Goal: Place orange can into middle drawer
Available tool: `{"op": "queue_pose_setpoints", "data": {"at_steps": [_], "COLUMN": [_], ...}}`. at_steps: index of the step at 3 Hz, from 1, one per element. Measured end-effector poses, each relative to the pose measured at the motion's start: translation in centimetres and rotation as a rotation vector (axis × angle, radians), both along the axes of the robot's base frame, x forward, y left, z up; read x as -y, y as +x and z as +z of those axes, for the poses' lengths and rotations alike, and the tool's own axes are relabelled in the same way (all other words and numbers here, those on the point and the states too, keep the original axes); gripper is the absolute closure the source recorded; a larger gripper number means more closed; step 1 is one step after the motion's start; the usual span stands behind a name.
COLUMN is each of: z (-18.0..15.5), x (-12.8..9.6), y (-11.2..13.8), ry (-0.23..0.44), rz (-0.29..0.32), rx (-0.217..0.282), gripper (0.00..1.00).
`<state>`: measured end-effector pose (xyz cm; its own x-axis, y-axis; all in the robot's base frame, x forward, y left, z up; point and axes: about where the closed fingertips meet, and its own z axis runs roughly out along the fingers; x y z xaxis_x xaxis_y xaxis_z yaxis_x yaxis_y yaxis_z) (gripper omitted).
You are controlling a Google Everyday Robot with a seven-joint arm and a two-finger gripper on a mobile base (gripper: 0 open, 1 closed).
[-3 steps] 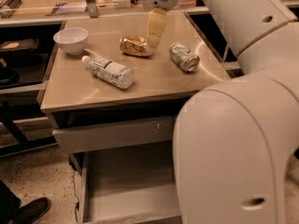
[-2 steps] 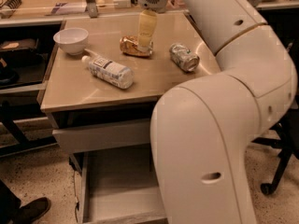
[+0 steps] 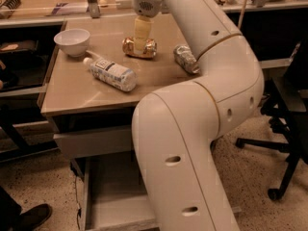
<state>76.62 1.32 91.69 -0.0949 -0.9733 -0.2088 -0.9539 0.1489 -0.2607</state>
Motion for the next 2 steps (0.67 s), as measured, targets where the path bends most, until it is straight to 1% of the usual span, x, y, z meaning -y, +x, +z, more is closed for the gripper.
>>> {"op": "queue_pose_setpoints", "data": {"at_steps": [1, 2], "z": [-0.94, -1.46], "x": [0.14, 0.69], "y": [1.25, 1.90], "ry": [-0.005, -0.014], "rz": [-0.005, -0.015], "rx": [0.010, 0.017], "gripper": [0.00, 0.00]}}
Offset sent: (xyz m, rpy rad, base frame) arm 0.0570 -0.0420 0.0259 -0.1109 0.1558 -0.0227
